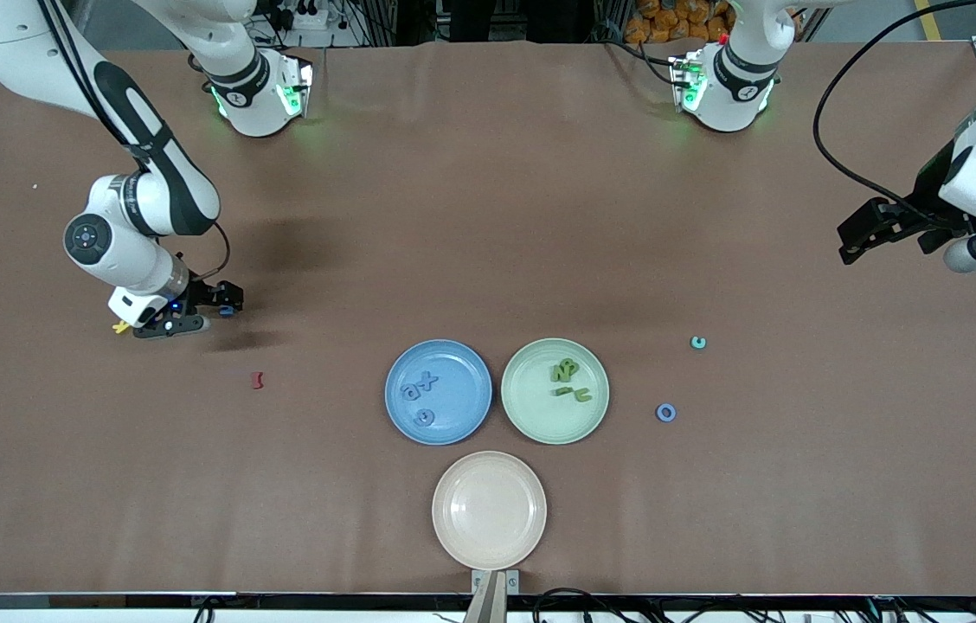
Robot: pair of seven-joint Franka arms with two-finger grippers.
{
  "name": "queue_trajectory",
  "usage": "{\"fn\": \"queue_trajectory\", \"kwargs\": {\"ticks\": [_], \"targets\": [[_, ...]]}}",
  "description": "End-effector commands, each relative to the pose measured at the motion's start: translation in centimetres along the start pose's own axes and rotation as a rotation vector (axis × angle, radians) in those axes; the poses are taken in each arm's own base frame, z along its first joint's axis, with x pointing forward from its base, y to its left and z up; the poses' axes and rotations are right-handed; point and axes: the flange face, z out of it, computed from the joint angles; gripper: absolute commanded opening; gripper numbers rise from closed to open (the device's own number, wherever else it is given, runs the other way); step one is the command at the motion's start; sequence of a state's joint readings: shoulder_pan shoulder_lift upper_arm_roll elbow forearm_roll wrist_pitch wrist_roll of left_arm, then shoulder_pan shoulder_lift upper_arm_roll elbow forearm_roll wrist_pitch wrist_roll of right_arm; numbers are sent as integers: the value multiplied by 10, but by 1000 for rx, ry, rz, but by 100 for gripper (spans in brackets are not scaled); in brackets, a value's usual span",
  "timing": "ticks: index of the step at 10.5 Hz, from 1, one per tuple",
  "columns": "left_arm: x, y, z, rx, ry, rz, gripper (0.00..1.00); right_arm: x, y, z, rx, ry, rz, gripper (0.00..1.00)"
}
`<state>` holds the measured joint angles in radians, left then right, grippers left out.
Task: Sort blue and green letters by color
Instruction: 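Lower the right gripper and grasp the blue E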
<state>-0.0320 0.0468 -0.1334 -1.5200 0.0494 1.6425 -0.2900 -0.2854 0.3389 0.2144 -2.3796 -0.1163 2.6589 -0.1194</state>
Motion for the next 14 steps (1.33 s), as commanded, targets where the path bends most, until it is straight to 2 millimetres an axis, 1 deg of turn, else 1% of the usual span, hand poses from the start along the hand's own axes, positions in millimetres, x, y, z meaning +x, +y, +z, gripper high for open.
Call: {"fn": "queue_trajectory", "kwargs": {"ticks": [1, 2, 4, 7, 8, 9, 10, 11, 12, 14], "targets": [[-7, 1, -8, -24, -17, 29, 100, -4, -2, 3, 11, 1, 30, 100], [-9, 2, -7, -20, -30, 32, 100, -4, 0, 6, 13, 4, 39, 100], [-10, 2, -9, -21, -32, 40, 100, -4, -3, 15, 19, 14, 83, 100], [-11, 5, -9, -31, -33, 43, 100, -4, -3, 15, 19, 11, 83, 100], [-11, 4, -9, -36, -36, 41, 100, -4, -2, 14, 19, 12, 84, 95], [-11, 4, -8, -36, -38, 39, 100, -4, -2, 14, 19, 11, 84, 49], [-10, 5, -7, -36, -39, 41, 100, -4, -2, 13, 18, 11, 84, 12], [-10, 4, -6, -36, -41, 39, 100, -5, -2, 14, 18, 9, 84, 0], [-9, 4, -4, -35, -44, 39, 100, -8, -3, 14, 17, 6, 82, 0], [-8, 5, -1, -34, -50, 39, 100, -8, -4, 13, 17, 6, 79, 0]]}}
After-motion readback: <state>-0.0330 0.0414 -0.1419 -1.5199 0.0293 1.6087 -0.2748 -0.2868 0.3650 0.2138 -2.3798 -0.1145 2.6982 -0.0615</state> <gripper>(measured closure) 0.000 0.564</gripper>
